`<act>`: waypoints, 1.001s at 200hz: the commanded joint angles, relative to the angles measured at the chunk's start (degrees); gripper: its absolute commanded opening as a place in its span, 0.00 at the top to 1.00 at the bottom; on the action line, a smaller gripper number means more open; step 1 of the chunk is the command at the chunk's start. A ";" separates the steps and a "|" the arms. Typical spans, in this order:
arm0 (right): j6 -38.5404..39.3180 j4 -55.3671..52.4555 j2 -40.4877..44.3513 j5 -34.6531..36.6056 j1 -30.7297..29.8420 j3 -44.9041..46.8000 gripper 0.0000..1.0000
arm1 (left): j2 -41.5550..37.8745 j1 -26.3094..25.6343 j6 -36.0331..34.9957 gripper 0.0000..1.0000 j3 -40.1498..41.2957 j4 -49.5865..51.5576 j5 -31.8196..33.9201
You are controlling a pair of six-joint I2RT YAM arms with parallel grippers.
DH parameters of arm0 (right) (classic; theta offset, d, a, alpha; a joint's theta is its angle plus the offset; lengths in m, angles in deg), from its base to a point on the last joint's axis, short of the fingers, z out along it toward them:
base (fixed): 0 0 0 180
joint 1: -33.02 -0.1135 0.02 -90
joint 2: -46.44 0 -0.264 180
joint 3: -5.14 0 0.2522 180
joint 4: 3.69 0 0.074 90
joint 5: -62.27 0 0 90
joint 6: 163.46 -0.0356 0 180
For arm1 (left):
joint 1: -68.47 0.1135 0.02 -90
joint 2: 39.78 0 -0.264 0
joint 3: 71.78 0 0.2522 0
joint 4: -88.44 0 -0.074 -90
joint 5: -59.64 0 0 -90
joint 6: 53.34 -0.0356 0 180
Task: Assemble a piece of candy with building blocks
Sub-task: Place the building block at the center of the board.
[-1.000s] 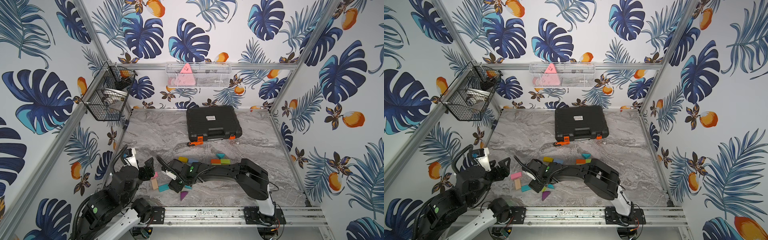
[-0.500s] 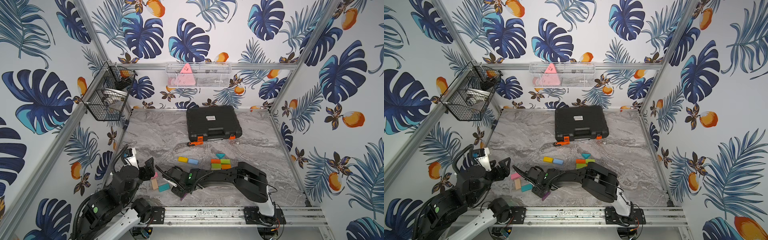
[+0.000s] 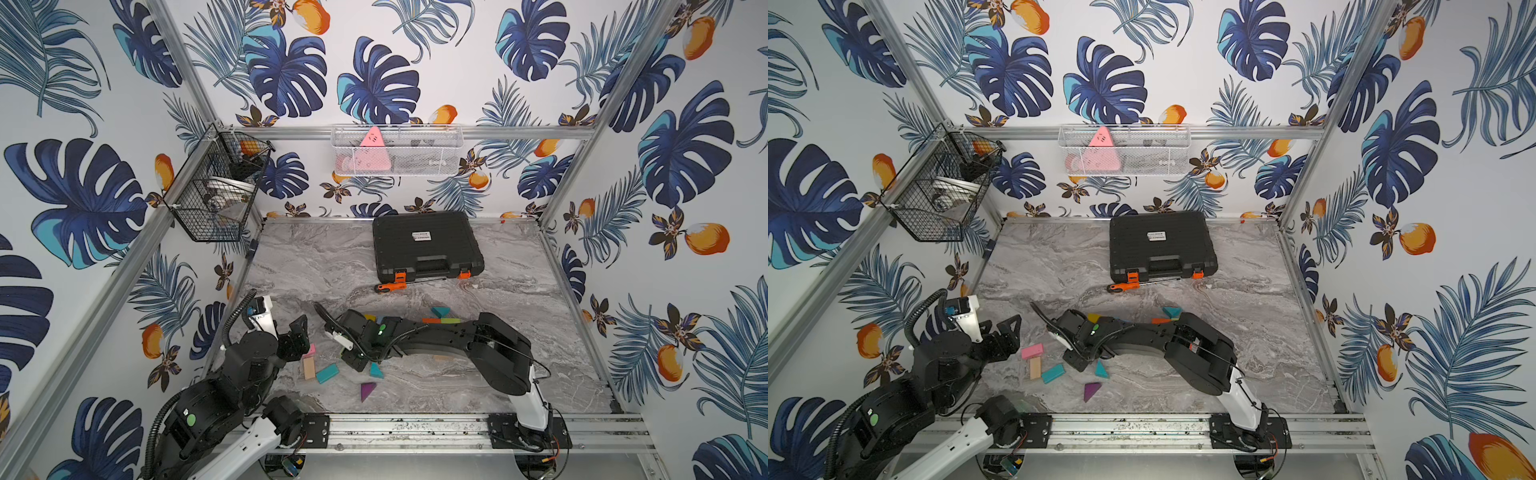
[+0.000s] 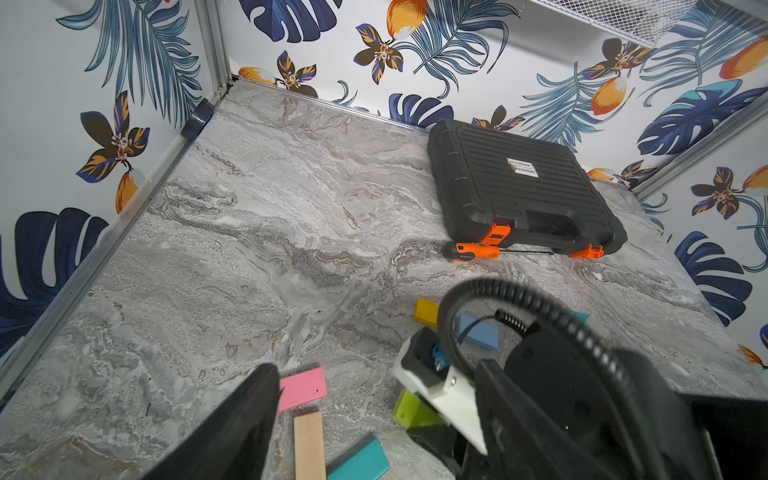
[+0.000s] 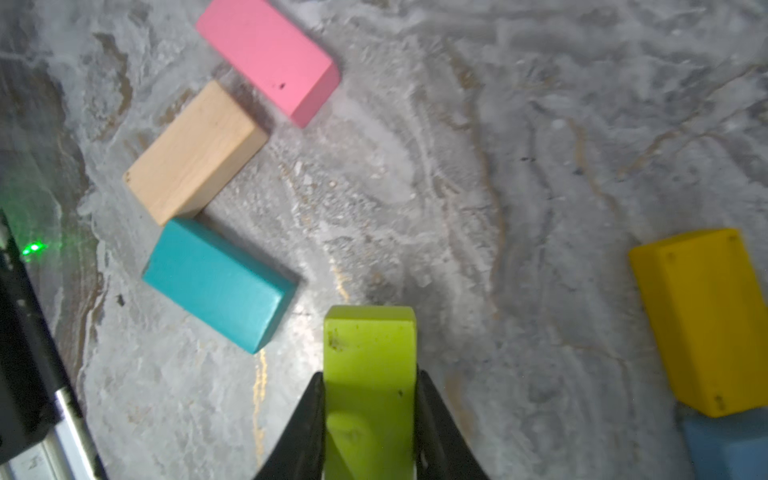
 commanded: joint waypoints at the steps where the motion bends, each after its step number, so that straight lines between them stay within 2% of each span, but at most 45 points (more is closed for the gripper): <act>1: 4.22 1.46 -0.24 -4.27 3.14 -1.32 0.77 | -0.15 0.01 0.90 0.21 0.07 -0.54 1.24; 65: 13.44 -0.81 -1.66 -3.36 6.12 -2.42 0.77 | 0.54 0.19 0.77 0.21 0.07 -0.73 0.85; 91: 15.48 -1.21 -3.04 0.04 6.74 -3.24 0.77 | 0.59 0.19 0.61 0.21 0.16 -0.83 0.84; 166: 16.94 -1.90 -5.31 0.94 7.61 -5.01 0.77 | 0.99 0.18 0.39 0.21 0.24 -1.08 0.19; 200: 16.62 -1.34 -5.04 1.64 7.59 -4.81 0.69 | 2.02 0.26 0.13 0.21 0.24 -1.31 -0.32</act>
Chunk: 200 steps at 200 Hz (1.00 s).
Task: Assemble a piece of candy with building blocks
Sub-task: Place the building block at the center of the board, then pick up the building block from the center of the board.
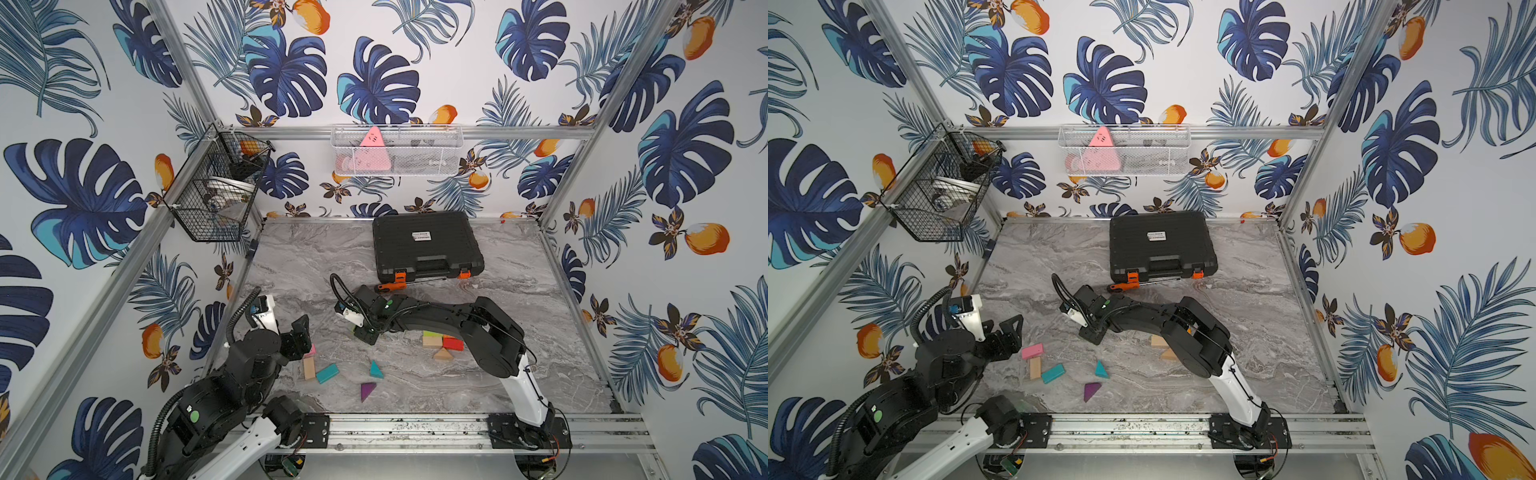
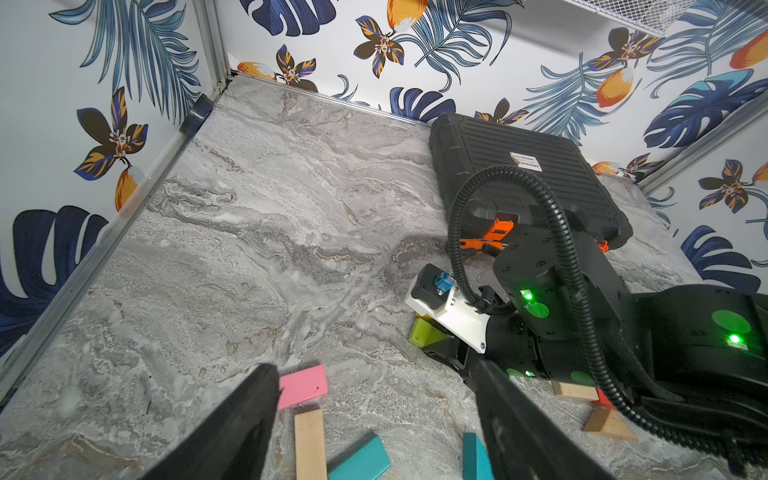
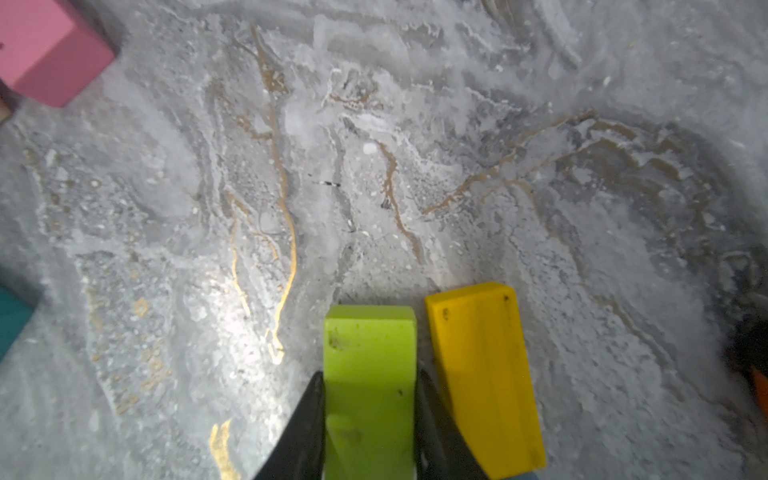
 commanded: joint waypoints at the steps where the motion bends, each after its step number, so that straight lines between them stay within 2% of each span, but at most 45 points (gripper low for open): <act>1: 0.66 0.09 0.05 1.07 -0.01 -0.27 0.69 | 0.76 0.13 0.17 0.21 0.16 -1.18 -0.02; 34: 0.32 0.15 1.03 0.74 0.07 -0.36 0.57 | 1.74 0.09 0.01 0.21 0.29 -1.57 -0.50; 66: -1.68 2.41 6.22 -1.96 0.24 2.25 0.47 | 5.08 0.13 0.84 0.21 0.47 -1.62 -2.46; 93: -4.82 3.79 13.10 -2.07 0.34 6.16 0.43 | 10.59 0.09 6.59 0.21 1.12 0.24 -4.35; 139: -13.47 12.30 27.81 -2.40 1.03 23.22 0.41 | 20.48 0.09 23.96 0.20 4.83 6.95 -1.97; 167: -18.06 15.03 33.84 1.87 1.37 30.81 0.40 | 24.75 0.11 26.08 0.18 9.16 3.54 -3.83; 200: -19.26 21.36 40.36 4.24 2.14 39.85 0.38 | 27.13 0.16 29.25 0.19 14.25 -1.57 -7.90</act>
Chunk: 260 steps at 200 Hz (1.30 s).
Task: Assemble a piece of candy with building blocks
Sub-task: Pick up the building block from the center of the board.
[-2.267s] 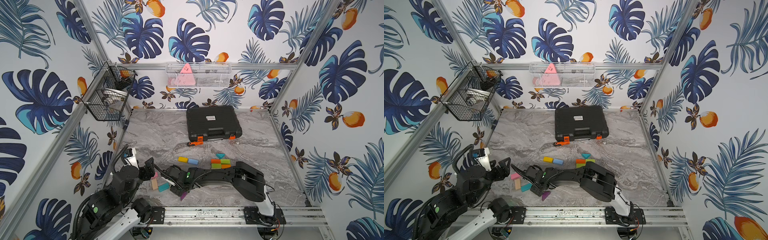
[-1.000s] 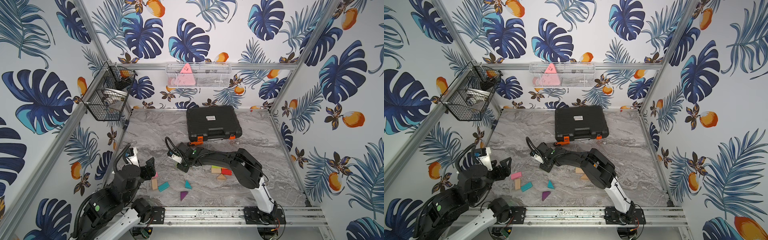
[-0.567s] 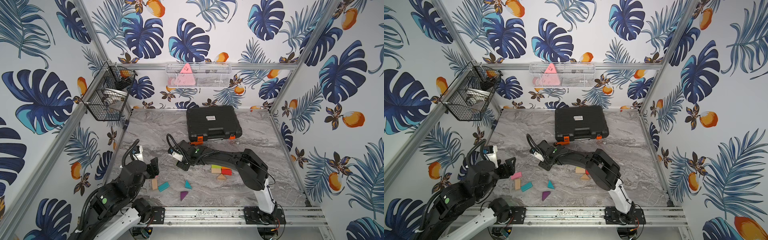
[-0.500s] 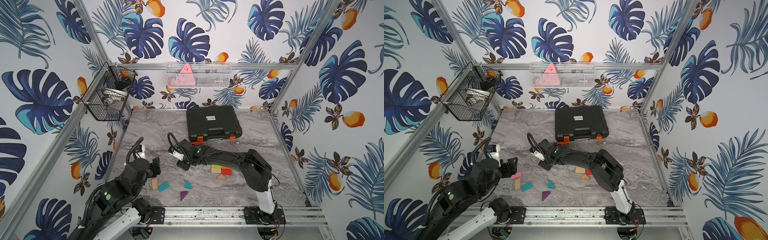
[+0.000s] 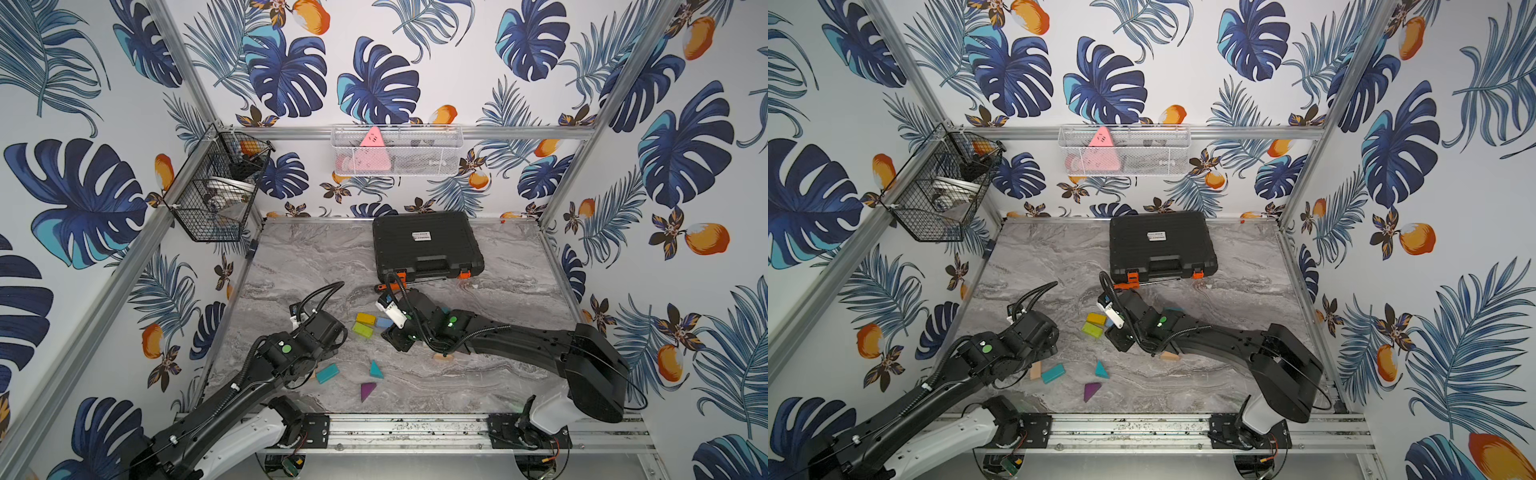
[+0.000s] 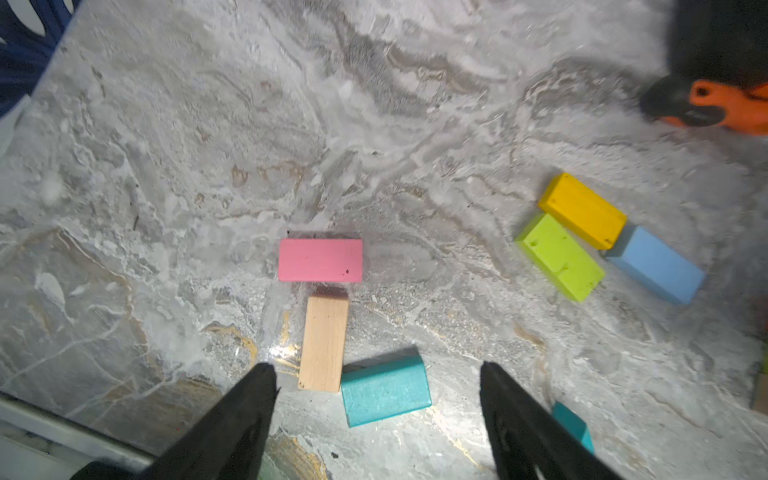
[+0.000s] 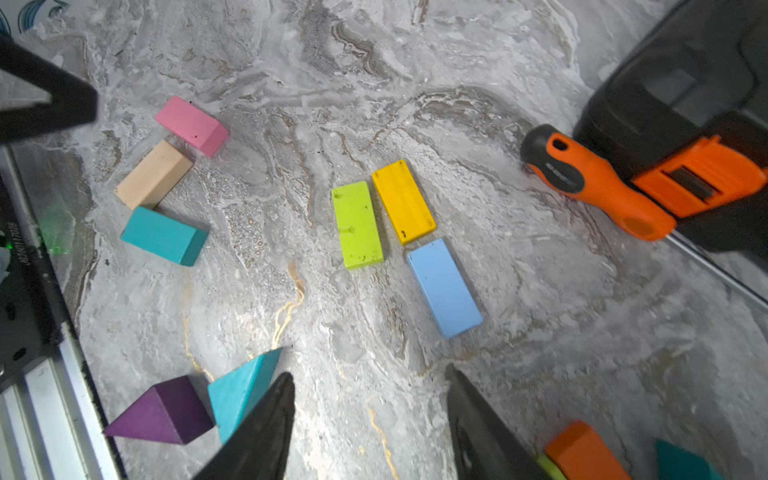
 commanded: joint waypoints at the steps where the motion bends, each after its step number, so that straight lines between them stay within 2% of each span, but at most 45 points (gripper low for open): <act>1: -2.93 6.92 3.33 2.72 0.70 4.24 0.38 | 0.99 0.10 4.94 0.19 2.28 -3.38 -2.86; 28: -3.73 6.99 4.10 1.45 1.64 5.24 0.34 | 1.87 0.08 6.91 0.17 4.32 -3.50 -3.62; 56: -4.24 8.08 3.79 0.66 1.64 5.44 0.29 | 4.66 0.07 6.52 0.14 6.99 -8.22 -9.87; 104: -4.85 11.55 3.79 2.86 1.64 8.28 0.28 | 6.02 0.01 7.55 0.15 10.98 -10.96 -11.41; 134: -5.08 12.87 2.94 2.85 1.64 8.80 0.28 | 9.80 -0.13 7.50 0.15 11.95 -13.49 -13.64; 171: -5.02 13.19 1.88 2.99 1.64 8.83 0.27 | 12.17 -2.08 8.48 0.15 11.80 -13.41 -12.30; 209: -4.99 12.60 0.61 3.17 1.64 8.33 0.27 | 12.97 -7.11 11.39 0.15 9.82 -10.05 -8.53; 260: -4.79 12.53 0.14 2.86 1.64 8.24 0.27 | 9.30 -7.34 10.50 0.15 5.60 -4.48 -5.42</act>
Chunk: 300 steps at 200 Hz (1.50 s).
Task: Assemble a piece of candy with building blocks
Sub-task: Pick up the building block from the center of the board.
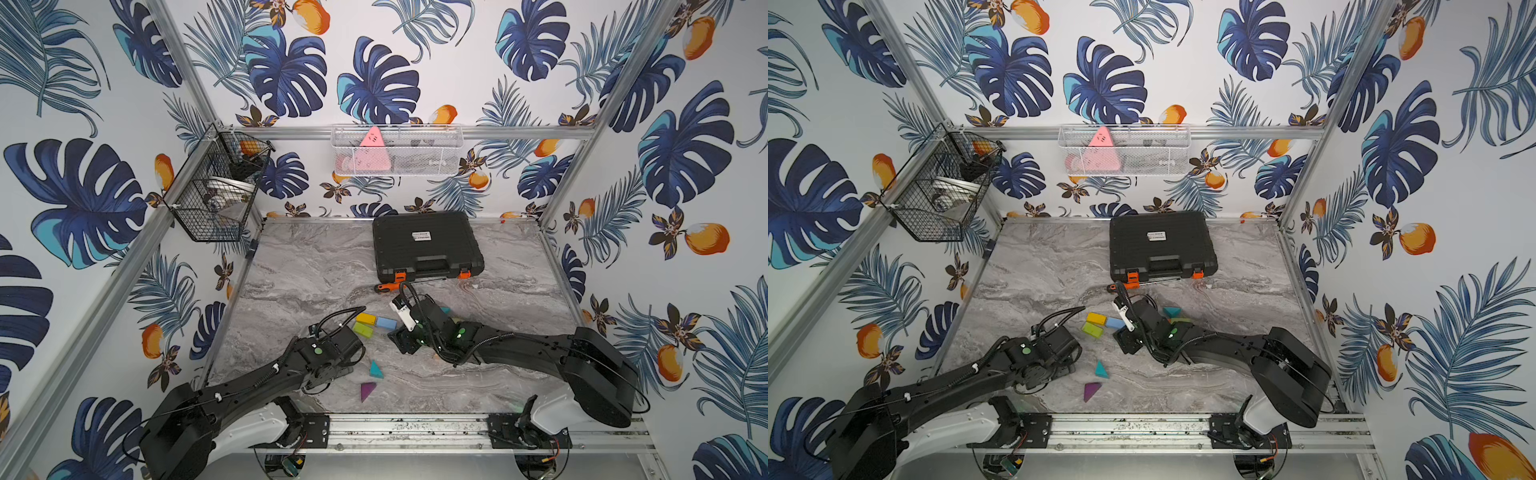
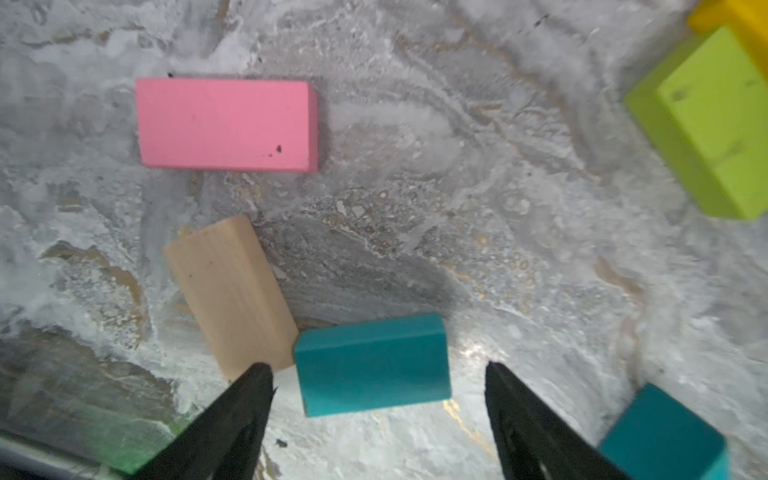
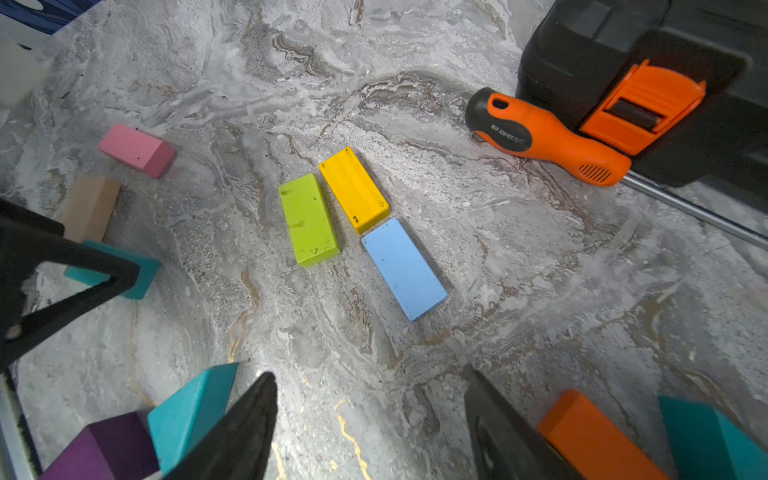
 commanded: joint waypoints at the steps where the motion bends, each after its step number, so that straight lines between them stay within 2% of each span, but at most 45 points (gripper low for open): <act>1: -0.09 1.23 -0.17 0.03 -0.04 -0.38 0.27 | -1.03 -0.09 0.90 0.15 -1.95 4.17 2.46; 49: -0.09 1.07 -0.52 0.20 -0.04 -0.55 0.27 | -1.50 -0.46 1.97 0.15 0.63 2.20 -1.03; 121: -0.21 0.69 -1.59 0.30 -0.04 -1.06 0.27 | 1.88 -4.35 4.17 0.20 4.19 -3.23 -3.10; 160: -0.18 0.59 -1.75 0.50 -0.04 -1.11 0.27 | 4.91 -4.81 3.78 0.20 3.96 -4.59 -1.64; 191: -0.35 0.51 -2.01 0.44 -0.04 -1.09 0.27 | 7.07 -4.79 4.03 0.27 4.80 -6.15 -0.40; 247: -0.97 0.59 -1.97 0.55 -0.04 -0.93 0.27 | 7.41 -4.86 4.45 0.29 6.48 -7.45 0.98; 287: -1.58 2.13 -0.11 4.34 0.22 0.88 0.27 | 5.71 -4.86 1.75 0.49 5.61 -7.15 1.49; 300: -2.14 2.79 0.78 5.47 0.69 1.65 0.27 | 4.97 -4.84 0.85 0.51 5.02 -6.42 1.90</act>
